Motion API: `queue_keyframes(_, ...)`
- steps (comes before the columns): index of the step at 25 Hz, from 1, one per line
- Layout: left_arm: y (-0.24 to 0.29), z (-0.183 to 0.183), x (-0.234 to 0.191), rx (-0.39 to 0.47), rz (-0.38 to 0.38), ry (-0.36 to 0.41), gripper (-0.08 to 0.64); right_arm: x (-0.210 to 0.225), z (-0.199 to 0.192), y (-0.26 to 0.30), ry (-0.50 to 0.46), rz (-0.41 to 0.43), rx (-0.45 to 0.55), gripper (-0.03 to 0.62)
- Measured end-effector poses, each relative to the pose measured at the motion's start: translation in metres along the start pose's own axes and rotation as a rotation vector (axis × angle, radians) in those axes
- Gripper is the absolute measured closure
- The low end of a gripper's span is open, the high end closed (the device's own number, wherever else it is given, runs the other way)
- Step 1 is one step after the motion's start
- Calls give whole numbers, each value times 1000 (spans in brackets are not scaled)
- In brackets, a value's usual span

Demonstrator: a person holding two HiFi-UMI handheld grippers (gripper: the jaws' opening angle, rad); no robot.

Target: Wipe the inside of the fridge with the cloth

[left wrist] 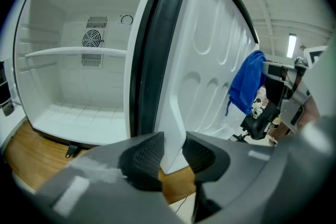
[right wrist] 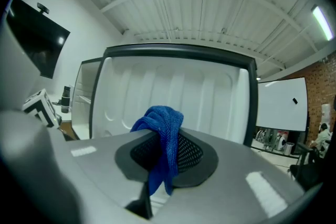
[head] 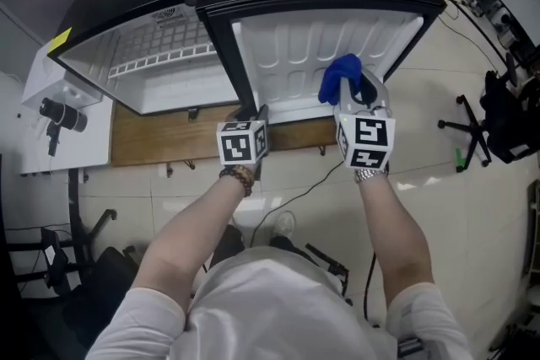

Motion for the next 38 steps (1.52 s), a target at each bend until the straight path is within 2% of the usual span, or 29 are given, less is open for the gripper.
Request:
queue_keyframes(4,0,0,0,-2,-22,-2,443,-58,-2,8,18,120,2,543)
queue_keyframes(9,1,-2,0,-13,-36,11,442,-111,-20,22,28,224,-31,543)
queue_keyframes(17,2,-3,-2,-11,-45,37,439,-156,-46,48,-2,315,-92,543)
queue_keyframes(24,2,-4,-3,-5,-56,56,437,-156,-69,62,-26,307,-139,543)
queue_keyframes(38,1,-5,-2,18,-34,62,445,-126,-75,55,-54,237,-115,543)
Point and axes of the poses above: the fingertips, and each gripper's own axes: y forward along the fingers, x to its right, z out of its top, the point moved 4 cm from there along -y, backward along the fingers, and after that the axes turned 1 degree about -y, right-handed, at the moved point
